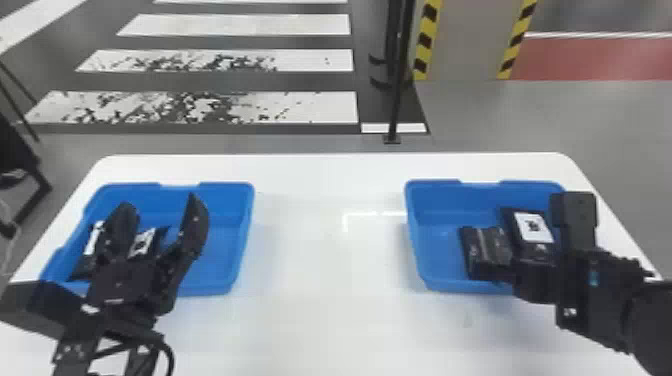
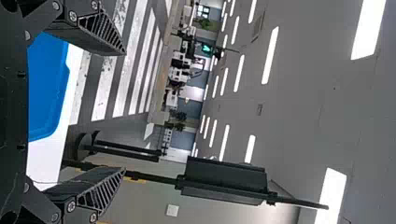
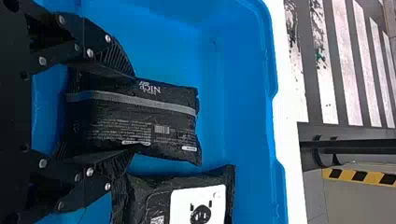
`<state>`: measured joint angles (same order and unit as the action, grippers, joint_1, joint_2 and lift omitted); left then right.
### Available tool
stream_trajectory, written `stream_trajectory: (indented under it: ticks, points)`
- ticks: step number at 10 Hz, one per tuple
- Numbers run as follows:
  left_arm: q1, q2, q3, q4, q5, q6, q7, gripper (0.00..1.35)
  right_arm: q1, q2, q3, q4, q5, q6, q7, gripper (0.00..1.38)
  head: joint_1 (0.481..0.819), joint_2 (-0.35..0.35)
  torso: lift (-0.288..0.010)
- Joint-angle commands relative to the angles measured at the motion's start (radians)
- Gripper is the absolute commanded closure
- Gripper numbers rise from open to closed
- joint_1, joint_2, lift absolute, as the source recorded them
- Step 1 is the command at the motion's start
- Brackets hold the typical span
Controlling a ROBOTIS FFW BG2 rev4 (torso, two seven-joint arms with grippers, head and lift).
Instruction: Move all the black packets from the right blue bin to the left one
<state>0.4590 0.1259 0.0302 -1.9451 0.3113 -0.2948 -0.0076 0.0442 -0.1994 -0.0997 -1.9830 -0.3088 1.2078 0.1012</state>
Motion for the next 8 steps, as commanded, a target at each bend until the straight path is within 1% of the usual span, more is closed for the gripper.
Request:
stream_trajectory:
  ticks: [1,2,4,6,8]
  points:
    - [0.002,0.0,0.004,0.002,-0.002,0.005,0.0,0.19,-0.007,-0.003,0.0,0.011,-0.028,0.024,0.0,1.04,0.695,0.02,-0.168]
    - [0.005,0.0,0.004,0.002,0.0,0.005,0.0,0.19,-0.007,-0.003,0.0,0.013,-0.036,0.022,0.0,1.12,0.695,0.027,-0.168]
    - [0.005,0.0,0.004,0.002,0.0,-0.002,0.0,0.2,0.0,-0.003,0.0,0.026,-0.046,-0.037,0.005,1.17,0.695,0.034,-0.168]
    - [0.007,-0.002,0.004,0.002,0.006,-0.024,0.0,0.2,0.02,-0.003,-0.002,0.013,-0.05,-0.13,0.041,1.17,0.695,0.041,-0.168]
    - [0.007,-0.002,-0.002,0.002,0.03,-0.041,0.0,0.2,0.027,-0.008,-0.014,-0.011,-0.066,-0.246,0.101,1.17,0.695,0.049,-0.168]
